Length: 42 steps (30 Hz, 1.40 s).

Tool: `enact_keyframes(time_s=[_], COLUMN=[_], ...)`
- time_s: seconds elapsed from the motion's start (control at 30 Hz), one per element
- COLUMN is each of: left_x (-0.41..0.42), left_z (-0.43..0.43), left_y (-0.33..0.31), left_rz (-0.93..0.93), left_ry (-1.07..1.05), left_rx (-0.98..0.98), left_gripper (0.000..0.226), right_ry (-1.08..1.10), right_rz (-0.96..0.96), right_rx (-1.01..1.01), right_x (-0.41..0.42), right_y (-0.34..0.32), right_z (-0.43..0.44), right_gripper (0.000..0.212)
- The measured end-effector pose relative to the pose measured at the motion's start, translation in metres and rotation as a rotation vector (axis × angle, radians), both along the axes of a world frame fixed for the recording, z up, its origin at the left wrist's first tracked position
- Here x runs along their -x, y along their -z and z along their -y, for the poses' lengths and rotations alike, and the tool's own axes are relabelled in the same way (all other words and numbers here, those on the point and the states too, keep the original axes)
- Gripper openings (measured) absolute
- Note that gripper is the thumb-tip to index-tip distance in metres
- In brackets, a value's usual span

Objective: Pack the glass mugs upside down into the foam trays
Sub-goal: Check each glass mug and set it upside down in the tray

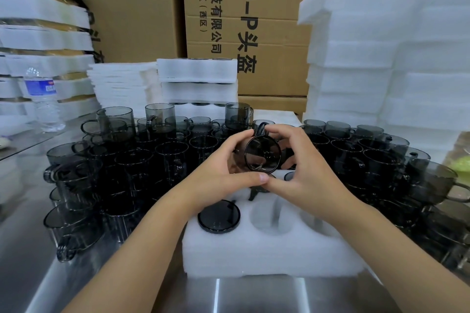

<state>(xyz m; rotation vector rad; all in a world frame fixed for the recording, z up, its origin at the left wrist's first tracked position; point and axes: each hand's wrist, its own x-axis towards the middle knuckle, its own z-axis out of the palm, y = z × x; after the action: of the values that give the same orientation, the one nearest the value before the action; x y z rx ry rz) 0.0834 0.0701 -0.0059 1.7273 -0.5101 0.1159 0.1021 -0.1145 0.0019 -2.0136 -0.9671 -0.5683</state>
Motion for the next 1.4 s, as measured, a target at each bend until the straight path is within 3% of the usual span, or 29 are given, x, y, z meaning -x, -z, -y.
enact_keyframes(time_s=[0.13,0.27,0.47,0.63,0.83,1.1,1.4], left_x=[0.001,0.006,0.01,0.01,0.007,0.007,0.008], left_z=[0.0,0.002,0.004,0.004,0.0,0.004,0.004], left_y=[-0.001,-0.006,-0.011,-0.009,-0.006,-0.007,-0.007], left_rz=[-0.004,0.019,0.007,-0.018,-0.035,-0.023,-0.042], left_ry=[0.014,0.027,0.031,0.019,-0.023,-0.058,0.031], left_rx=[-0.01,-0.068,-0.178,-0.2,-0.225,-0.168,-0.198], left_gripper=[0.071,0.036,0.025,0.035,0.09,0.03,0.032], right_ry=[-0.035,-0.049,-0.107,-0.12,-0.121,-0.124,-0.023], right_rz=[-0.011,-0.102,-0.328,-0.354,-0.375,-0.408,-0.333], right_rx=[-0.018,-0.083,-0.094,-0.012,0.189,0.473,0.599], right_x=[0.003,0.008,0.005,0.005,0.008,0.018,0.025], right_y=[-0.001,-0.008,-0.009,-0.01,-0.016,-0.024,-0.03], right_z=[-0.002,0.002,0.005,0.008,0.015,0.015,0.015], right_gripper=[0.068,0.047,0.039,0.037,0.041,0.057,0.064])
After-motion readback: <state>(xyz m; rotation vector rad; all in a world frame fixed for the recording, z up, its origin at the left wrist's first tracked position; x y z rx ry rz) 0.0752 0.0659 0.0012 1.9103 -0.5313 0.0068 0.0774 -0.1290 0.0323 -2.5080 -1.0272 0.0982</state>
